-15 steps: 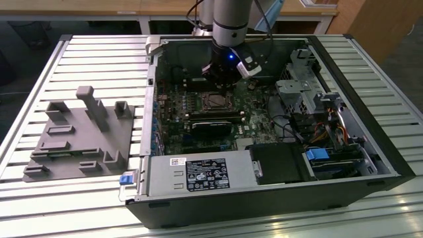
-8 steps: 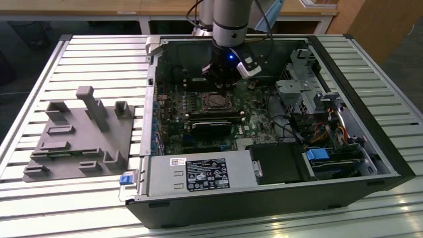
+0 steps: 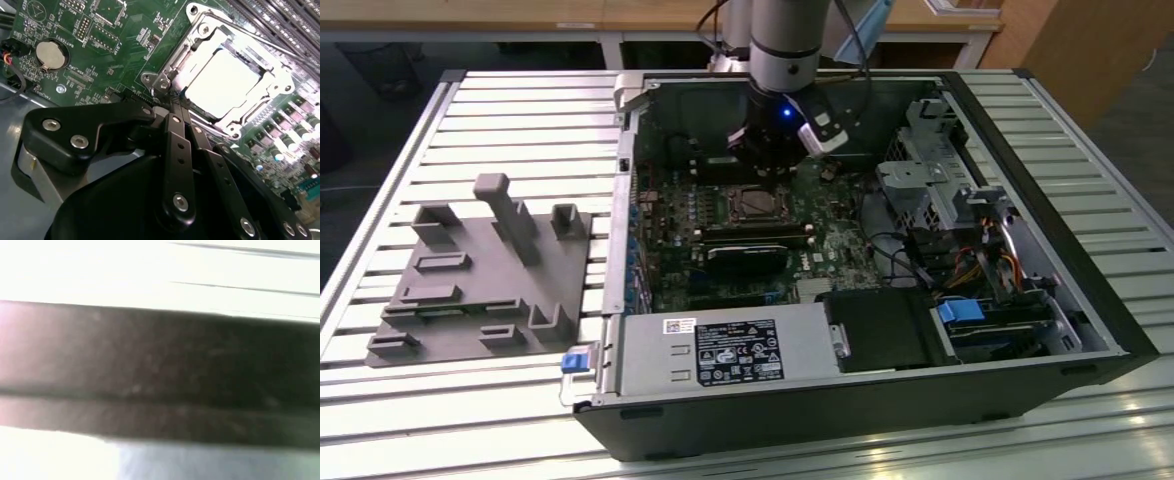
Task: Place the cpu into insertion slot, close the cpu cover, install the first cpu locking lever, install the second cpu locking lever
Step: 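Install the first cpu locking lever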
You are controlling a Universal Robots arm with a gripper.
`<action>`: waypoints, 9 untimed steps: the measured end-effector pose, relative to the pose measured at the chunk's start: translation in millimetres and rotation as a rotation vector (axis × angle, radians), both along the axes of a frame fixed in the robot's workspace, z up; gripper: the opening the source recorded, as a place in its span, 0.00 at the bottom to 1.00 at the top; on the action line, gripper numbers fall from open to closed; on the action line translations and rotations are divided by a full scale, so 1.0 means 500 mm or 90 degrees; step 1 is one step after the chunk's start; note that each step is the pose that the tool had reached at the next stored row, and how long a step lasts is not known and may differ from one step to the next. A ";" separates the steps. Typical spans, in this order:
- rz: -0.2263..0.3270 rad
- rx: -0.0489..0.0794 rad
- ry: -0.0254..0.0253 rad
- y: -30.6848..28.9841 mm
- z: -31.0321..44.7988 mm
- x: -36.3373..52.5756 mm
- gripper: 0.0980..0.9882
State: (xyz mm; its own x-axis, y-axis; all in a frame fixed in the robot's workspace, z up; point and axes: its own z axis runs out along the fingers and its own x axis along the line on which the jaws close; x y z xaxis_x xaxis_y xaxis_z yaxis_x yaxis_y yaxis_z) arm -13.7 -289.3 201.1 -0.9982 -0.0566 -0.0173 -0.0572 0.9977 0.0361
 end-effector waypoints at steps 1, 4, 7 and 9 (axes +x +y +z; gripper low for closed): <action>0.000 -0.001 0.0003 0.000 0.004 0.000 0.02; 0.000 -0.001 0.0003 0.000 0.014 0.000 0.02; 0.000 -0.001 0.0003 0.000 0.023 0.000 0.02; 0.000 -0.001 0.0003 0.000 0.028 0.000 0.02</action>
State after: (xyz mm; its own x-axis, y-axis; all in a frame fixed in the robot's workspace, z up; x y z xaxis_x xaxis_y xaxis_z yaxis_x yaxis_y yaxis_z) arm -13.9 -289.5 215.2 -0.9983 -0.0567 -0.0168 -0.0572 0.9978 0.0344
